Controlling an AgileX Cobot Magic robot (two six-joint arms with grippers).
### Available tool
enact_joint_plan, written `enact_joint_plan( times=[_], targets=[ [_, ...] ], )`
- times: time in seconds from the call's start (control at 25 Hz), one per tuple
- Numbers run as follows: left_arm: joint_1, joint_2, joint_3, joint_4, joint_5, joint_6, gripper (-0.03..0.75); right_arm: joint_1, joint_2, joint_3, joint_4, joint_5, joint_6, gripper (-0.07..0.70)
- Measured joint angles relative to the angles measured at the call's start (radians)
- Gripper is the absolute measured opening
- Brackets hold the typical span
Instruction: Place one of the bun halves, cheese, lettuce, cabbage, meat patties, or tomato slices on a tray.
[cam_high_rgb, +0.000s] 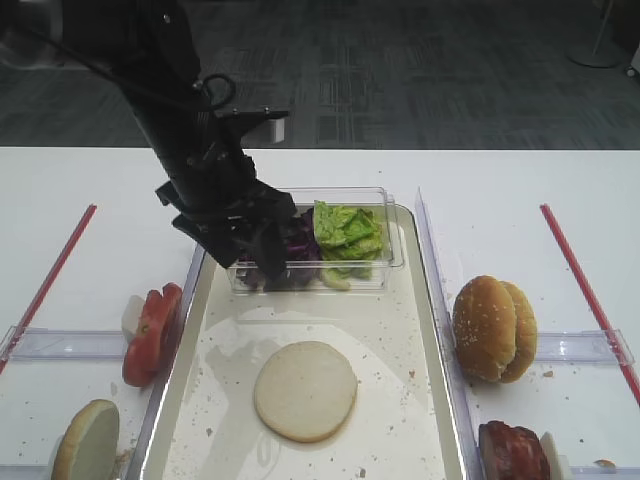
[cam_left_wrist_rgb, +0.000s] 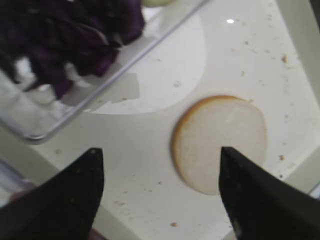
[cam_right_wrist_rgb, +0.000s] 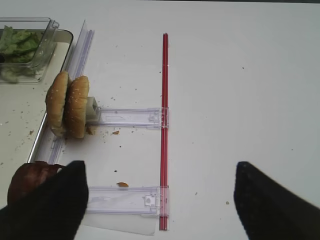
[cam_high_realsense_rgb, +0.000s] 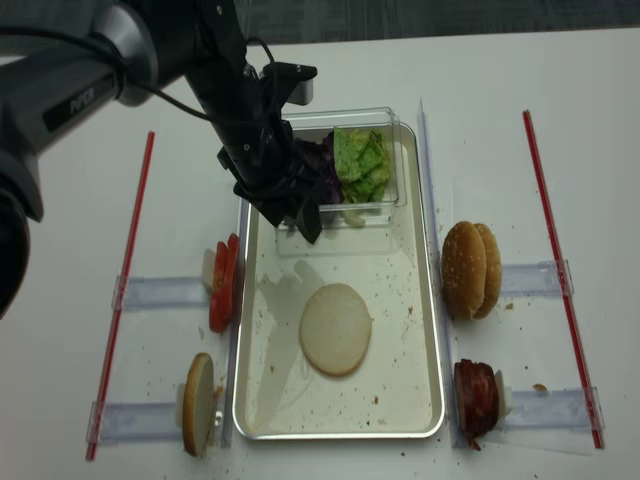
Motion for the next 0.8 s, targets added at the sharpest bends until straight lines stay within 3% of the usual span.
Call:
enact_joint_plan(
  times=[0.24, 0.52, 0.8],
  targets=[
    [0.0, -0.004, -0.087, 0.183, 0.011, -0.118, 0.453, 0.0, 0.0, 0.0, 0.0, 0.0, 0.0, 0.614],
    [0.0, -0.011, -0.1, 0.245, 0.015, -0.159, 0.453, 0.0, 0.0, 0.0, 0.0, 0.0, 0.0, 0.614],
    [0.074, -0.011, -0.1, 0.313, 0.015, -0.173, 0.453, 0.0, 0.0, 0.0, 0.0, 0.0, 0.0, 0.614]
  ],
)
